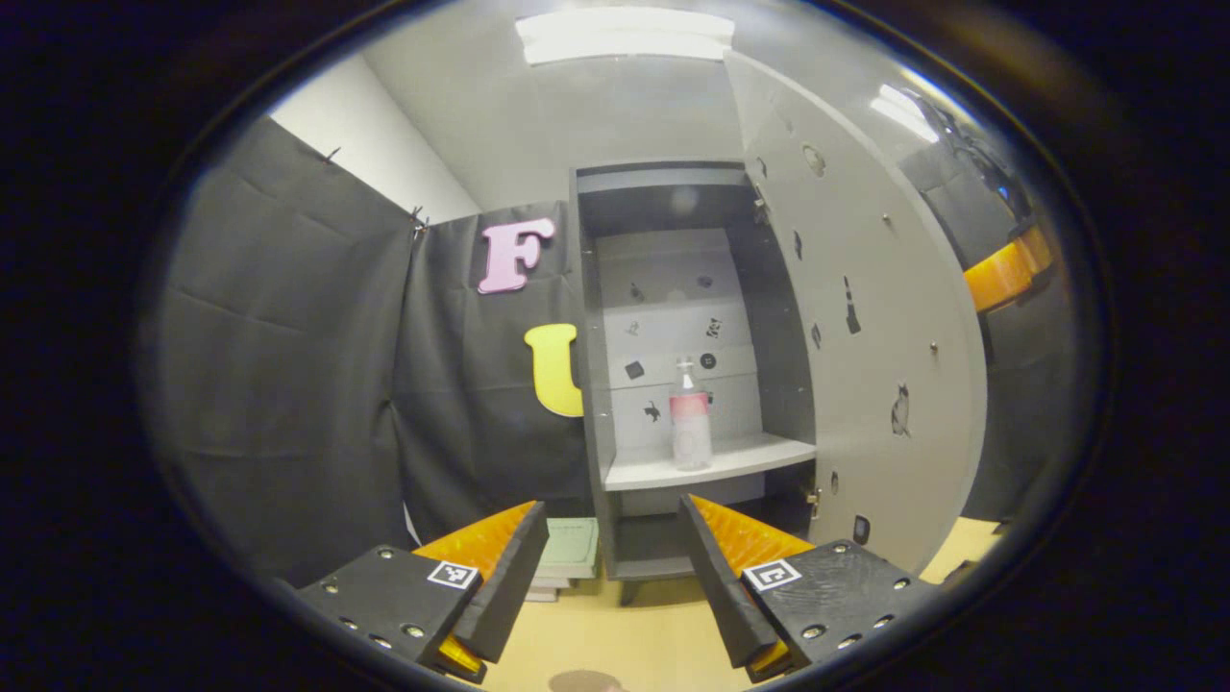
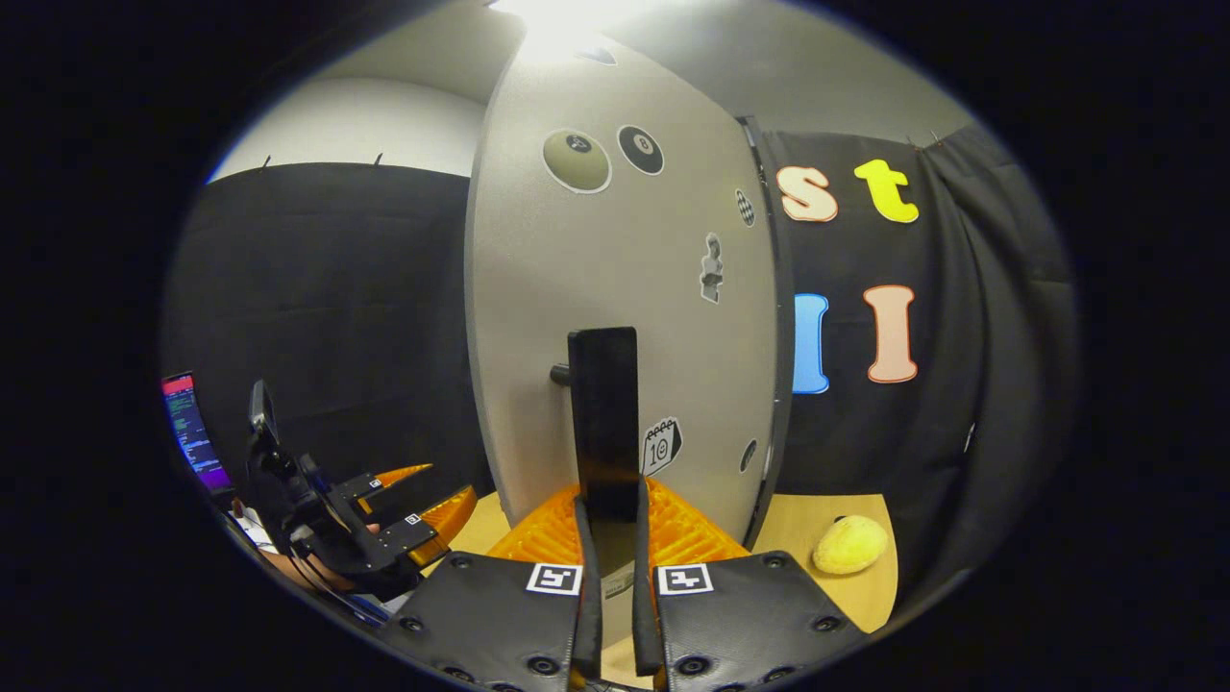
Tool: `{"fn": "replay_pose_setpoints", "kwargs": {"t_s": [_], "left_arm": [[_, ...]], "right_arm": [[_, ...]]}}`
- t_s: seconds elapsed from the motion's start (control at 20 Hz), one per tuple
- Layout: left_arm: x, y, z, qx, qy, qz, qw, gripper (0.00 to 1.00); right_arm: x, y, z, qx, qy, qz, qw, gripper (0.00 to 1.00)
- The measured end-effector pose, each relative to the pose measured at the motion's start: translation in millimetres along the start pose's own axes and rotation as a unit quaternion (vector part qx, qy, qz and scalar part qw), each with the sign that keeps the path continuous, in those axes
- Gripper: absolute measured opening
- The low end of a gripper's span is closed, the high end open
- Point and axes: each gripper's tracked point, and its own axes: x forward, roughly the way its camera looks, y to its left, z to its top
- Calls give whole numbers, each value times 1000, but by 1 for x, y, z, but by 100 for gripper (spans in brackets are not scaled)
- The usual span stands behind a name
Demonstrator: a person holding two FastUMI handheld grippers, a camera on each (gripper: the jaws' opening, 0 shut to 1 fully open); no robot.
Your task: Open the cabinet door with the right hand, grasp the bottle in the cabinet with the left hand and place it on the coaster, then close the cabinet door with the right hand.
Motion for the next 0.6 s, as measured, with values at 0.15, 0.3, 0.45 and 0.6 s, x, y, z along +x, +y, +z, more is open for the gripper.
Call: {"fn": "replay_pose_setpoints", "kwargs": {"t_s": [0.15, 0.3, 0.45, 0.6], "left_arm": [[-1, -22, -2, -10, 10, 4, 1000, 82], [-4, -40, 1, -5, 10, 12, 1000, 82], [-3, -54, 5, 2, 8, 18, 1000, 82], [-6, -71, 12, 13, 4, 26, 1000, 82]], "right_arm": [[-3, -8, 0, -3, -8, -11, 1000, 14], [-7, -20, 3, -16, -17, -25, 999, 14], [-8, -29, 6, -22, -24, -33, 999, 14], [-6, -30, 7, -22, -39, -26, 999, 14]]}}
